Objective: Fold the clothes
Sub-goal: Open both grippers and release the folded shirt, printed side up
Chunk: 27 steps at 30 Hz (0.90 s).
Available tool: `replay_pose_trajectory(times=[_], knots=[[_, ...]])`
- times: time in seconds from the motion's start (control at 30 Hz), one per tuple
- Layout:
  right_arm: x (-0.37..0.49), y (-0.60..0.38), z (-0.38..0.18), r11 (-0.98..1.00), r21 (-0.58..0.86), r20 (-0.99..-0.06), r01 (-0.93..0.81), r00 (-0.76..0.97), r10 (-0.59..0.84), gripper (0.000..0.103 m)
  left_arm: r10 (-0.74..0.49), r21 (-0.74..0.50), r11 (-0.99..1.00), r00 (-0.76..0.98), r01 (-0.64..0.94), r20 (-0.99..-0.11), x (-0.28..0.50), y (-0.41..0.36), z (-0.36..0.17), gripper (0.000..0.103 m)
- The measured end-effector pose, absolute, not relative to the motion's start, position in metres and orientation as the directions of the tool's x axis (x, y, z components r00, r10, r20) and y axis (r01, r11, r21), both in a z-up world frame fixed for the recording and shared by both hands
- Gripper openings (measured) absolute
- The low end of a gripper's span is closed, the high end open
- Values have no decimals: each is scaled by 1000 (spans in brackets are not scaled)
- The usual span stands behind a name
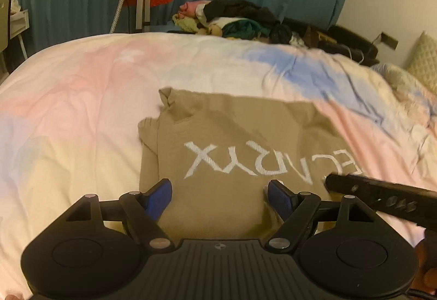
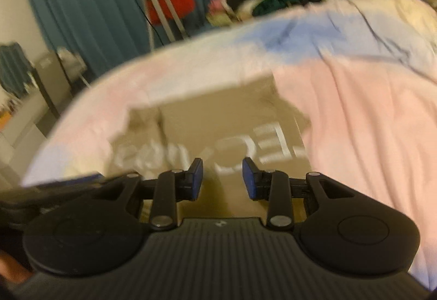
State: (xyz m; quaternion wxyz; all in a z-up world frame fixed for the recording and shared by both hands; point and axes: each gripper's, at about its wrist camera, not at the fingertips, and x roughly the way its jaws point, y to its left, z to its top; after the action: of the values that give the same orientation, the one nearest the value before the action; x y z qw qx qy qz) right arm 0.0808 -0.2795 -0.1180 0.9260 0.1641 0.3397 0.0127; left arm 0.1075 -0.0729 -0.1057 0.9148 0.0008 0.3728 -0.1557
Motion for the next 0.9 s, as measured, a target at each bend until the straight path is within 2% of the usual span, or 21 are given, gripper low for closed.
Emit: replay_pose_trajectory(times=[0.17,0.27,0.43,0.5,0.6,0.73,0.9], knots=[[86,-276,-129,951,295,-647,94,752,126,32,-270,-93,954,683,286,-678,100,-74,-104,79],[85,-279,-130,943,316,-643,103,754,134,32,-296,-122,949,687,292,-663,88,-68,-94,79],[86,-283,-130,930,349,-643,115,752,148,32,-445,-305,895,631,325,-635,63,-50,-81,81],[86,-285,-130,924,364,-641,121,752,154,32,-488,-373,873,581,314,-652,61,-46,-87,81],[85,-288,-130,914,385,-639,129,752,163,32,-520,-449,853,507,266,-687,69,-46,-104,81],[85,-290,-130,907,400,-636,134,753,169,32,-538,-547,829,429,115,-726,94,-43,-133,80],[85,-293,-131,893,425,-632,145,754,178,32,-582,-686,724,469,-72,-664,112,-21,-156,79]])
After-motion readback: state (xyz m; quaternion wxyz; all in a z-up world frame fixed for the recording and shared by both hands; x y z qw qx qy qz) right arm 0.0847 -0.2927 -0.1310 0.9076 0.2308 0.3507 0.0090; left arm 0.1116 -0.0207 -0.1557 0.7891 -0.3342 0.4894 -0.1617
